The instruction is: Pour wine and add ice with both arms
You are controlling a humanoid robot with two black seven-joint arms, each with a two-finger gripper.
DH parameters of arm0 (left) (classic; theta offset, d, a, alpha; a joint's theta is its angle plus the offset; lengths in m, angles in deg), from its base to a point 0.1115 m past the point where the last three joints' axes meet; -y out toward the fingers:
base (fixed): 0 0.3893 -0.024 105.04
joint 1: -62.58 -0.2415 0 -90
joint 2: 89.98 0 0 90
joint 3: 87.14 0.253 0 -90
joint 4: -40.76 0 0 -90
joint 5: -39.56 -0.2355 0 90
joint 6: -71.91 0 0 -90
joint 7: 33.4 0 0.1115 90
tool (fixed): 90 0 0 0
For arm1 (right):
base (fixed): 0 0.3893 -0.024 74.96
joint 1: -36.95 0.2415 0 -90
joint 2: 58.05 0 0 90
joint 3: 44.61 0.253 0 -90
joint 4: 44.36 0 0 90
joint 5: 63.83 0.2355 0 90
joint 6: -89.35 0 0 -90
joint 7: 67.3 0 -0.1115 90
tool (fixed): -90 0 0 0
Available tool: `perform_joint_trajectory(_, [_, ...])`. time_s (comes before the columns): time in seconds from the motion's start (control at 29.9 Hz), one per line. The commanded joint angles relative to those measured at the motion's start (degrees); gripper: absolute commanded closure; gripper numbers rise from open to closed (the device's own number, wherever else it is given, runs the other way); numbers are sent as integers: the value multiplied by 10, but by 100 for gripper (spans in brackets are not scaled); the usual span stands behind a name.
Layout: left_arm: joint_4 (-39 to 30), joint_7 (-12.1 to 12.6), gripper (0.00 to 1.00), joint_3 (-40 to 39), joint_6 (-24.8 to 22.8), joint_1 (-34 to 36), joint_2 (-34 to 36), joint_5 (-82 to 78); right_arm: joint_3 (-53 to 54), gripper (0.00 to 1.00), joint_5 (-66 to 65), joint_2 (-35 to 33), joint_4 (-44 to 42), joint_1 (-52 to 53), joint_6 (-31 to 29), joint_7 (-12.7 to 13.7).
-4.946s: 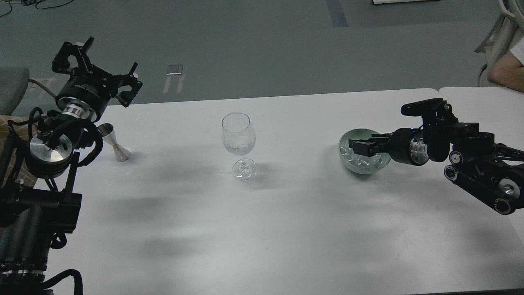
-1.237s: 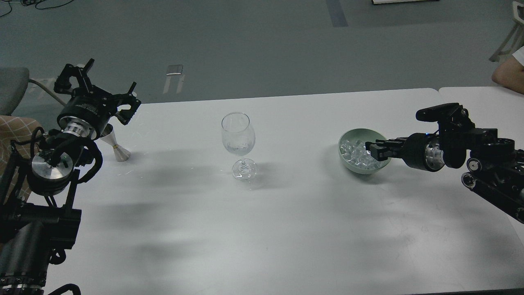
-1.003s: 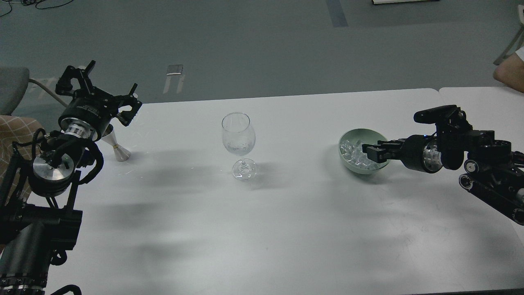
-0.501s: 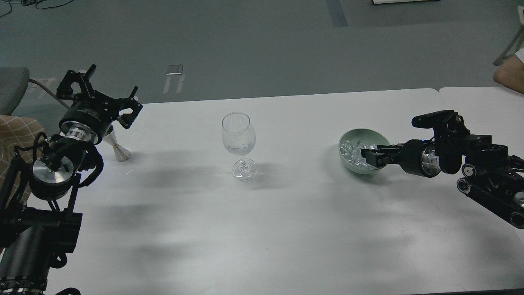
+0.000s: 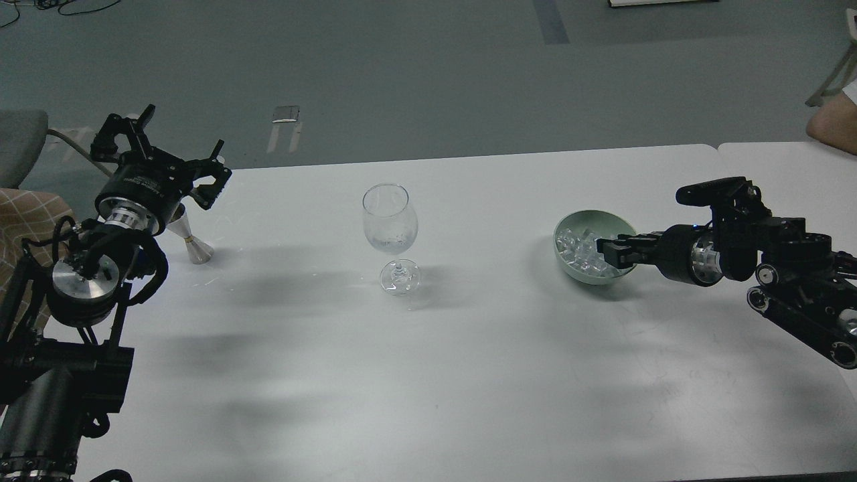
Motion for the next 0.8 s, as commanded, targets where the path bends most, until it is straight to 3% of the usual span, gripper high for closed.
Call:
perform_joint_trajectory(0.0, [0,0,2,0,0,0,1,0,-1,62,0,2,-1,-1,-1,0])
perform_joint_trajectory(0.37, [0,-1,2,-2,0,-1,0,-1,-1,72,0,5,-1,-3,-1,0])
perform_joint_trajectory(0.77, [1,-1,2,-2,0,0,2,0,1,70,1,25,-31,17,0,0])
